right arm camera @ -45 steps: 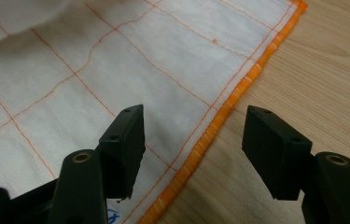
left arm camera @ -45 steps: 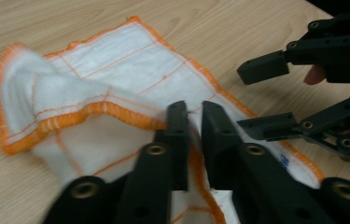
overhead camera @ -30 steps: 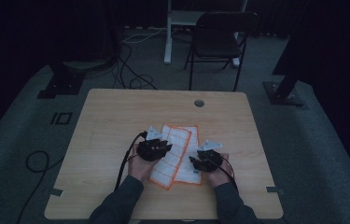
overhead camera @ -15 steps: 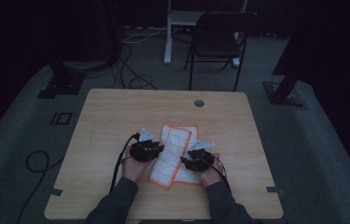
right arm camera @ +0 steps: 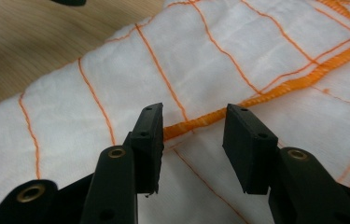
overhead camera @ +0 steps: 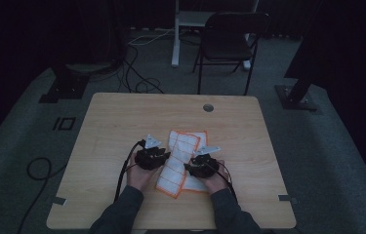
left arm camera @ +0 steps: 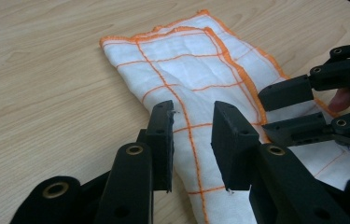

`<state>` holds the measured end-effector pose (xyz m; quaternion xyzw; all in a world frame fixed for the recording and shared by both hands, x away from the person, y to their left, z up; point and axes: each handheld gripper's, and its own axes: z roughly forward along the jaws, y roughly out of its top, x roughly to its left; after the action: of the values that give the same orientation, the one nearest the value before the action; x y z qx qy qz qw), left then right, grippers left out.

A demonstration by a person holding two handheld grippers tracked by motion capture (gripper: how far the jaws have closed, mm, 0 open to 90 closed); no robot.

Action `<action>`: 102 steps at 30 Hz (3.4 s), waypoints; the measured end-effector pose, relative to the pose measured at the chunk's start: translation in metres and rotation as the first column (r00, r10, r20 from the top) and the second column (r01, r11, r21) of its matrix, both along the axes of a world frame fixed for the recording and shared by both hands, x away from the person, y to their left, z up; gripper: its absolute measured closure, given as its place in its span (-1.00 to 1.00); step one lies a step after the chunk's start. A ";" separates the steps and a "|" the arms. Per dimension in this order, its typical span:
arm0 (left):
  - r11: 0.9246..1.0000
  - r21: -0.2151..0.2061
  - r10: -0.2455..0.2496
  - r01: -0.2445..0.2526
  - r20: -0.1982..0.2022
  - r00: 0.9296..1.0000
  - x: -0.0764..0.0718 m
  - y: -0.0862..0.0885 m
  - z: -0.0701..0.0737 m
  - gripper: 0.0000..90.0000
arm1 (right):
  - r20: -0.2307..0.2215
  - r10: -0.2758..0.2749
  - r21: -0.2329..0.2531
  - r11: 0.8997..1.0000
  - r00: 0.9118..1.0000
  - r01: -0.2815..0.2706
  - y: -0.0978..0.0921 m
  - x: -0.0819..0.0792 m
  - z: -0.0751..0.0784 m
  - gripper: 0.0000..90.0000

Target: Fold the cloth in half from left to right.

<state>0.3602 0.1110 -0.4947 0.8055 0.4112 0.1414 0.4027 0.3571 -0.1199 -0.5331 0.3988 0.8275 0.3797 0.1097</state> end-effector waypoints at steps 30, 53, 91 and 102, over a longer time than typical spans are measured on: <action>1.000 0.012 0.023 -0.023 0.025 0.999 0.000 0.006 -0.002 0.49 | 0.035 -0.032 -0.032 0.999 0.999 0.033 -0.002 0.005 0.010 0.89; 1.000 0.015 0.012 -0.013 0.029 1.000 -0.001 0.001 -0.002 0.45 | 0.085 -0.107 -0.043 0.993 0.991 0.111 -0.050 0.009 0.023 0.89; 1.000 0.022 0.006 -0.007 0.040 0.999 0.001 0.000 -0.005 0.40 | 0.147 -0.180 -0.053 0.981 0.973 0.189 -0.056 0.048 0.017 0.60; 1.000 0.022 0.007 -0.008 0.040 0.999 0.002 0.000 -0.007 0.40 | 0.173 -0.211 -0.057 0.973 0.962 0.223 -0.055 0.073 0.016 0.50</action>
<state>0.3619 0.1105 -0.5016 0.8054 0.4044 0.1635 0.4013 0.4299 -0.1749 -0.5173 0.4496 0.7806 0.3655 0.2342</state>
